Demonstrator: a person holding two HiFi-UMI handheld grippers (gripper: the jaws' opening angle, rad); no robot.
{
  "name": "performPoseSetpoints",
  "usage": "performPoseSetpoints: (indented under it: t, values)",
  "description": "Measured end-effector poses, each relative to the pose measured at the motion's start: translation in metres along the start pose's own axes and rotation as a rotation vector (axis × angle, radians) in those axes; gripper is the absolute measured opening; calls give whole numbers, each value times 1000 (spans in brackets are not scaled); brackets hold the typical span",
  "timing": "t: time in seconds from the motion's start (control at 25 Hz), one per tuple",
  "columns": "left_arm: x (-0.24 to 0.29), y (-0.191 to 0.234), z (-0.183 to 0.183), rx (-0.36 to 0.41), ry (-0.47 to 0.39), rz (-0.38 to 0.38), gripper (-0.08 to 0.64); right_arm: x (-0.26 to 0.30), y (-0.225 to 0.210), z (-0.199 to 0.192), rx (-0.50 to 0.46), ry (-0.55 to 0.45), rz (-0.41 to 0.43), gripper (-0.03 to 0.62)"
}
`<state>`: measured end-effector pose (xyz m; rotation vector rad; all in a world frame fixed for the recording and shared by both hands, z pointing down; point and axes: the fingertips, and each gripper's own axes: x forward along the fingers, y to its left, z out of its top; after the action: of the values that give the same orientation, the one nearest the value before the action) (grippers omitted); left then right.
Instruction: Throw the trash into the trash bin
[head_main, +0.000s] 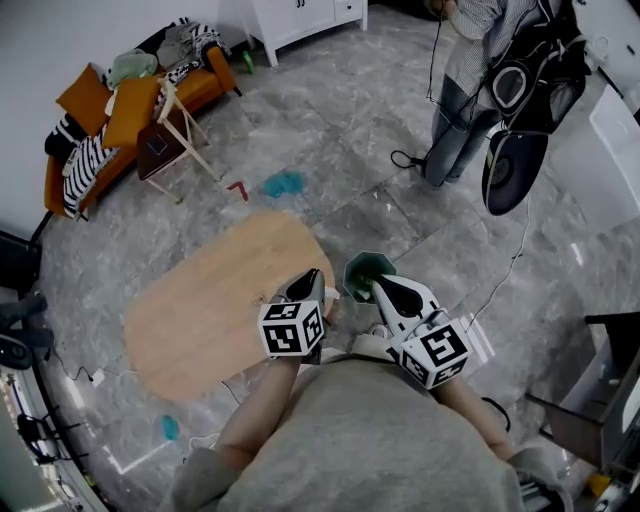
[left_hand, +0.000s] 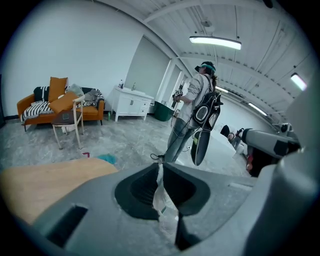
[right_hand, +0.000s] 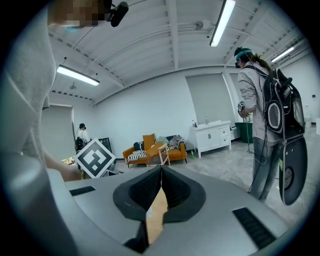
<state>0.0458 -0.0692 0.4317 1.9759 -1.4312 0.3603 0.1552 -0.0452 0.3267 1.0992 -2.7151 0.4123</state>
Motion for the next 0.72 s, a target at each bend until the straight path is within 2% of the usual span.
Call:
performPoseSetpoints:
  t: [0.2, 0.44, 0.72]
  values:
    - [4, -6, 7, -21, -3, 20, 34, -1, -12, 7, -4, 15, 22, 9]
    - [15, -21, -8, -40, -3, 42, 34, -17, -31, -7, 6, 30, 38, 9]
    - [25, -39, -8, -73, 8, 46, 34, -34, -47, -10, 25, 56, 40, 9]
